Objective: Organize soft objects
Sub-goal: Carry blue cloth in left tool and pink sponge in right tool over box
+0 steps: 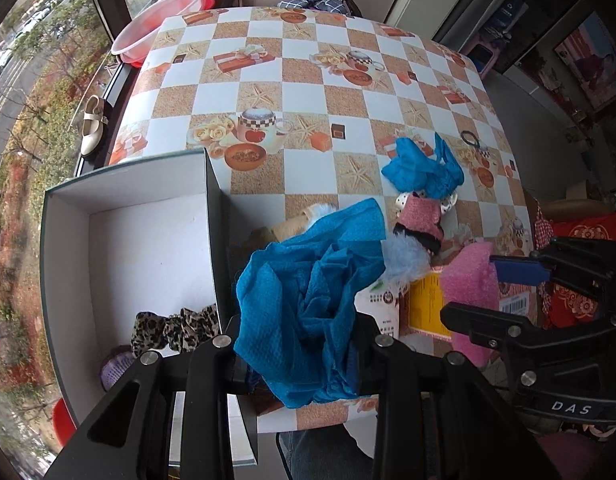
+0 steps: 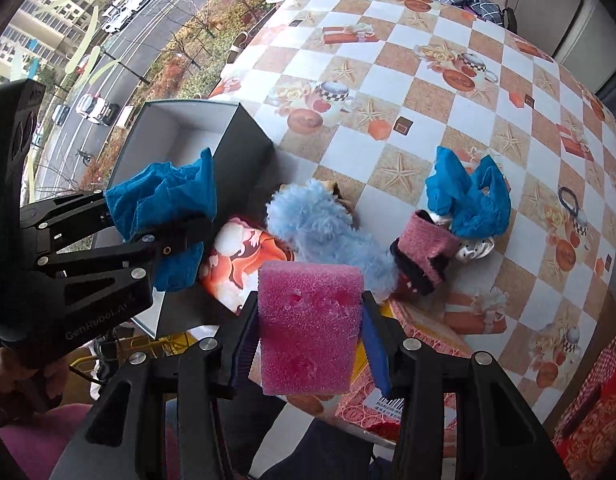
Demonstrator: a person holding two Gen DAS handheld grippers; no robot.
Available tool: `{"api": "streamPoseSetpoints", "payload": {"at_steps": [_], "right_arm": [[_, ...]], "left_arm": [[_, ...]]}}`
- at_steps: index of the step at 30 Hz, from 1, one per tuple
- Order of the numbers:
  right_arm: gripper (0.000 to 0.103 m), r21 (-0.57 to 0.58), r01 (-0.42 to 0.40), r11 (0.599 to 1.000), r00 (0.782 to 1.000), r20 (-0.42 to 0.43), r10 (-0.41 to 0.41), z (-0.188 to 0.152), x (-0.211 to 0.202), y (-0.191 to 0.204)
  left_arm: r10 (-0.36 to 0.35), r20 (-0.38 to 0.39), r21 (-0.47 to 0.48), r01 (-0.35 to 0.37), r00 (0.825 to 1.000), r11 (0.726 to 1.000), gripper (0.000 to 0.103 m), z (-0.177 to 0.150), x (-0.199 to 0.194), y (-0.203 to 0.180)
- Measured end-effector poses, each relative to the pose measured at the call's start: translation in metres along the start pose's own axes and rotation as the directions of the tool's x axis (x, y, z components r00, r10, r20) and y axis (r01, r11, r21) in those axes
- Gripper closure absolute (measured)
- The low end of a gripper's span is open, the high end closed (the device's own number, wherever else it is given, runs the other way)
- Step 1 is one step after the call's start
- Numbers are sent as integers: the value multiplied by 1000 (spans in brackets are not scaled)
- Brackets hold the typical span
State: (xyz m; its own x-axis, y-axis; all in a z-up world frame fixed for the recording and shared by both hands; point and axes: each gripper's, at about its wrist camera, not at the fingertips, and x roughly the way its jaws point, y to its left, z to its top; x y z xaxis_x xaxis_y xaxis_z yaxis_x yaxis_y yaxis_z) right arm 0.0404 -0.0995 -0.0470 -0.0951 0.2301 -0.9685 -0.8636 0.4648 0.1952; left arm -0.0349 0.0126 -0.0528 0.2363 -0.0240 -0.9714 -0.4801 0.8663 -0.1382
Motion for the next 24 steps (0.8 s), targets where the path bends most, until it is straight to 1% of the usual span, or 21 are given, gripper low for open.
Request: {"api": "streamPoseSetpoints", "payload": {"at_steps": [6,9,13,18,24], "right_arm": [[54,-18,-9,1000,998,-65,8,-20,15,9],[54,-31,-20,999,995,-102,17,-26,25,14],[54,-53,-27,998,992,-126,20,-28,30,24],[54,-82,-33,996,988,-151,20,-27,35,35],[54,-131,-30,991,988,-157,9,-17,37,52]], "left_arm": [[-21,-78,38,24,997,999,68,-26,9,-1],[-26,-95,58,31,995,998,68,-35,8,0],[-34,-112,67,42,993,997,68,-43,8,2],[-46,-111,52,52,993,997,68,-50,4,12],[-45,-84,17,47,995,999,68,-56,-6,30]]}}
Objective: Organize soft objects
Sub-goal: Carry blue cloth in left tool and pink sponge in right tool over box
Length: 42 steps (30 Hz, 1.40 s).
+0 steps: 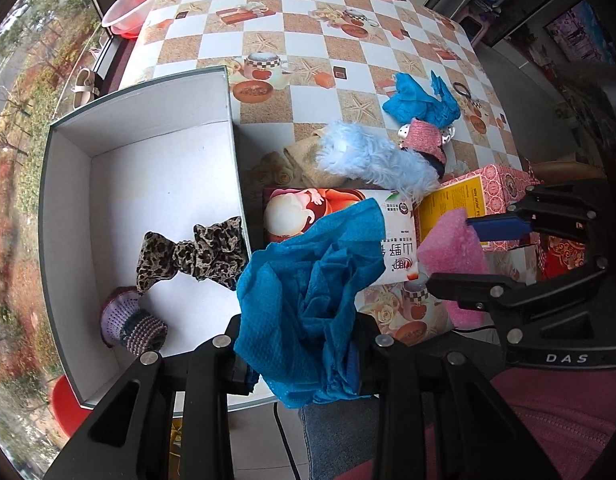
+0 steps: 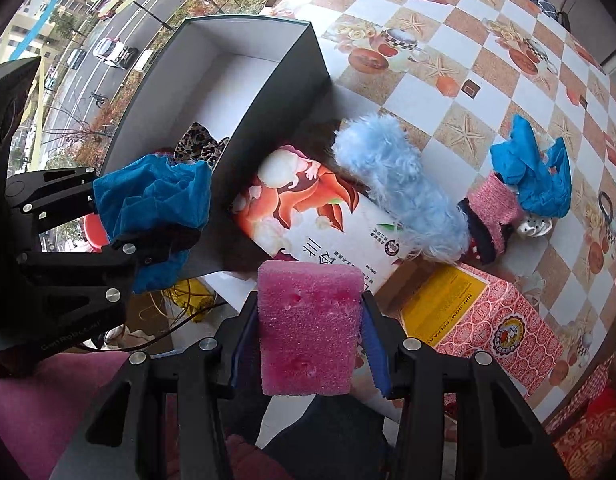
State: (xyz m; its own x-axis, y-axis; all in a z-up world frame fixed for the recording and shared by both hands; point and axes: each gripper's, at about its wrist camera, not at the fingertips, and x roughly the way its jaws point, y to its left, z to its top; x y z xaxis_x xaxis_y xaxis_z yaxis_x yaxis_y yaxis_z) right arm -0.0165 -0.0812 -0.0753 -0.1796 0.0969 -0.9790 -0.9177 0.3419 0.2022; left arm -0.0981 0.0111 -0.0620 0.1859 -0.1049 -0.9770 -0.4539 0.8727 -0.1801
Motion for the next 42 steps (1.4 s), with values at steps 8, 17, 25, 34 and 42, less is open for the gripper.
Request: {"api": "streamPoseSetpoints", "payload": {"at_steps": [8,17,25,34,42], "right_arm": [[54,-96,10,995,1000,-1,-10,23,1,33],[54,-143,0,990,1000,-4,0,59,9,62],[54,-172,-26,985,999,30,31,103,8,93],[54,-152,-48,987,997,57,57,140,4,107],[54,-121,-64,991,996,48,71,153,9,106]], "left_arm": [[14,54,-110,-8,998,994,68,-8,-14,35],[70,113,-244,-40,991,969,67,-9,-27,89],[139,146,-346,-81,980,935,67,2,-32,136],[177,163,-402,-99,971,910,67,16,-30,165],[165,160,-420,-84,973,904,67,17,-22,172]]}}
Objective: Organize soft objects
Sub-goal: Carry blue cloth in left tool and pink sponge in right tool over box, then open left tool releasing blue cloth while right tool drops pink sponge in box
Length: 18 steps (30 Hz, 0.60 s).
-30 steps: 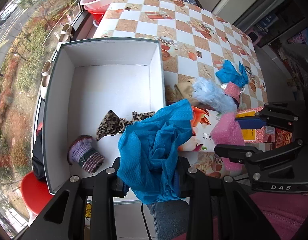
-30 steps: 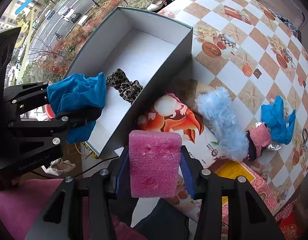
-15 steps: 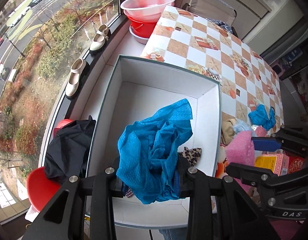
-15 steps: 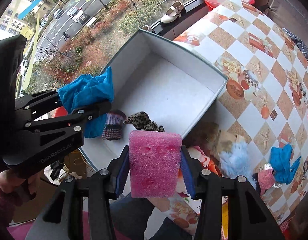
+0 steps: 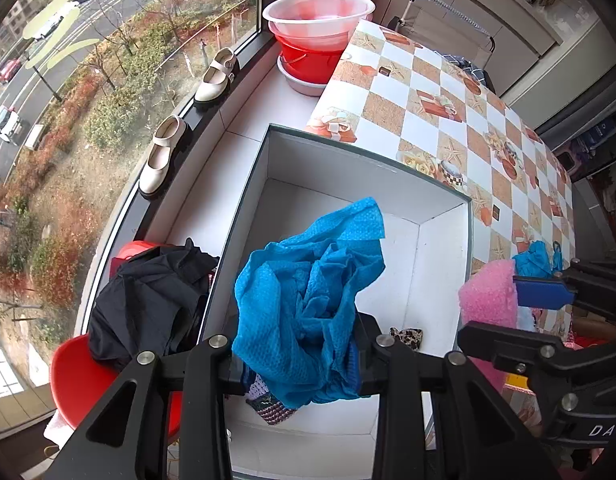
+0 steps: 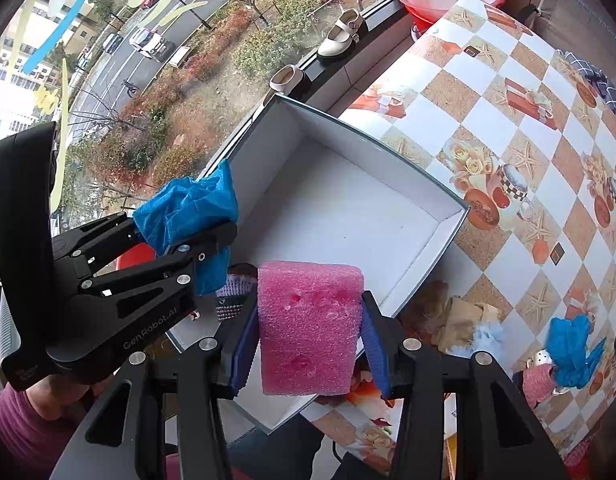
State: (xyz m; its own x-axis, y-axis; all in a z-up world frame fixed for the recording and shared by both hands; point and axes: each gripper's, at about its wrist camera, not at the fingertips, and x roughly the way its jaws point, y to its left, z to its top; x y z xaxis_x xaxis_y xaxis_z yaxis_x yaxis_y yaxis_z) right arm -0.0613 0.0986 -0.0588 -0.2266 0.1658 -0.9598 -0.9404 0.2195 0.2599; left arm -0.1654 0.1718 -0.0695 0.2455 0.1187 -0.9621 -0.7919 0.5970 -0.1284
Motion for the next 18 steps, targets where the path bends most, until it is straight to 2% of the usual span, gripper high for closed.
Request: {"api": "streamPoseSetpoints", "payload": {"at_steps": [12,14,15,18], "right_arm": [[54,50,-29,998,1000,2,29,8,9,-11],[54,65,-37,997,999,1,37,10,11,-16],[54,69,-37,997,999,0,37,11,12,-17],[54,75,-40,996,999,6,40,13,12,-19]], "left_arm": [[3,-21,-6,-3,1000,1000,67,4,10,1],[11,-19,-2,-11,1000,1000,63,5,12,0],[18,-15,-1,-18,1000,1000,58,6,12,0],[45,-7,1,-45,999,999,33,8,13,-1]]}}
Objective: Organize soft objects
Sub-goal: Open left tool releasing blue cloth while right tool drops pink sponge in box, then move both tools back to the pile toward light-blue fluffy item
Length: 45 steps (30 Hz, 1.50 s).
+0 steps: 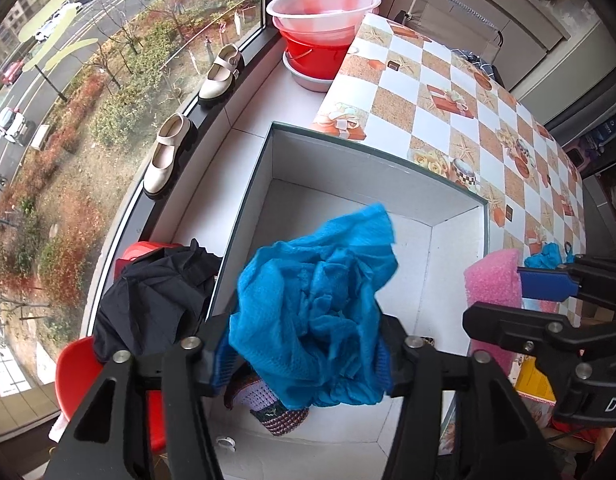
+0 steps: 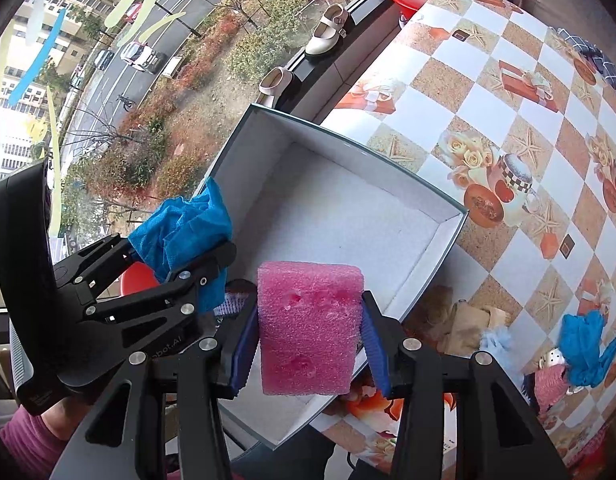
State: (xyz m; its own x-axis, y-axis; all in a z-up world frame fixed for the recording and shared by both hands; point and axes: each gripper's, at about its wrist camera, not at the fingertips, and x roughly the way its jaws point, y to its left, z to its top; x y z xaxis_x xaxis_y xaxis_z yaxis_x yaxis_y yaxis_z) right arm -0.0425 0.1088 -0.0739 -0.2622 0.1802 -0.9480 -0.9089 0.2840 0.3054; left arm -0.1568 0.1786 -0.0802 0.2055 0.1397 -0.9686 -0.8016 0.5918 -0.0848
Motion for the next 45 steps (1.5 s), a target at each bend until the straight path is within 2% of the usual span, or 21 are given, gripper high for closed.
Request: {"api": "streamPoseSetpoints", "payload": {"at_steps": [1,4,5,6,7,8,10,14,17,22,24,29,33,39,43,45], "right_arm": [[54,2,-5,1000,1000,3,5,1,-1,0],[49,15,-27,1000,1000,15,27,4,-4,-1],[29,18,-31,999,999,17,31,5,-5,-1],[17,20,-6,1000,1000,20,6,6,-6,-1],[12,23,21,1000,1000,21,-21,7,-8,-3],[2,35,19,999,1000,24,-20,7,-10,-6],[0,82,-27,996,999,29,25,5,-16,-16],[0,153,-44,987,999,16,42,-8,-36,-36],[0,204,-66,977,998,12,65,-27,-60,-56],[0,334,-81,939,997,25,77,-68,-105,-108],[0,383,-57,922,998,25,51,-86,-119,-132],[0,479,88,874,996,-39,-79,-120,-126,-201],[0,523,130,842,991,-96,-94,-140,-107,-250],[0,485,165,859,982,-164,-96,-138,-64,-291],[0,461,116,880,986,-160,-46,-120,-37,-299],[0,451,113,885,985,-166,-41,-110,-22,-303]], "left_arm": [[9,3,-2,-9,1000,1000,26,0,0,0],[25,-8,-7,-25,1000,1000,22,2,1,1],[22,-27,-13,-22,999,1000,21,3,4,1],[7,-44,-23,-8,999,1000,20,4,6,3],[-4,-56,-32,2,998,999,18,5,8,5],[-6,-67,-37,4,998,999,17,5,10,6],[-14,-92,-47,9,996,999,9,5,14,7],[-112,-137,-26,110,984,994,9,7,13,-8],[-196,-151,62,207,969,976,9,9,2,-43],[-221,-167,246,258,961,934,9,9,-13,-122],[-218,-185,304,267,958,915,9,5,-11,-153],[-115,-238,409,207,964,889,9,-10,15,-213],[-26,-289,477,168,957,863,9,-26,39,-243],[79,-370,544,147,926,826,9,-42,68,-265],[169,-370,598,95,914,796,8,-43,86,-276],[228,-344,632,45,911,774,8,-42,96,-284]]}}
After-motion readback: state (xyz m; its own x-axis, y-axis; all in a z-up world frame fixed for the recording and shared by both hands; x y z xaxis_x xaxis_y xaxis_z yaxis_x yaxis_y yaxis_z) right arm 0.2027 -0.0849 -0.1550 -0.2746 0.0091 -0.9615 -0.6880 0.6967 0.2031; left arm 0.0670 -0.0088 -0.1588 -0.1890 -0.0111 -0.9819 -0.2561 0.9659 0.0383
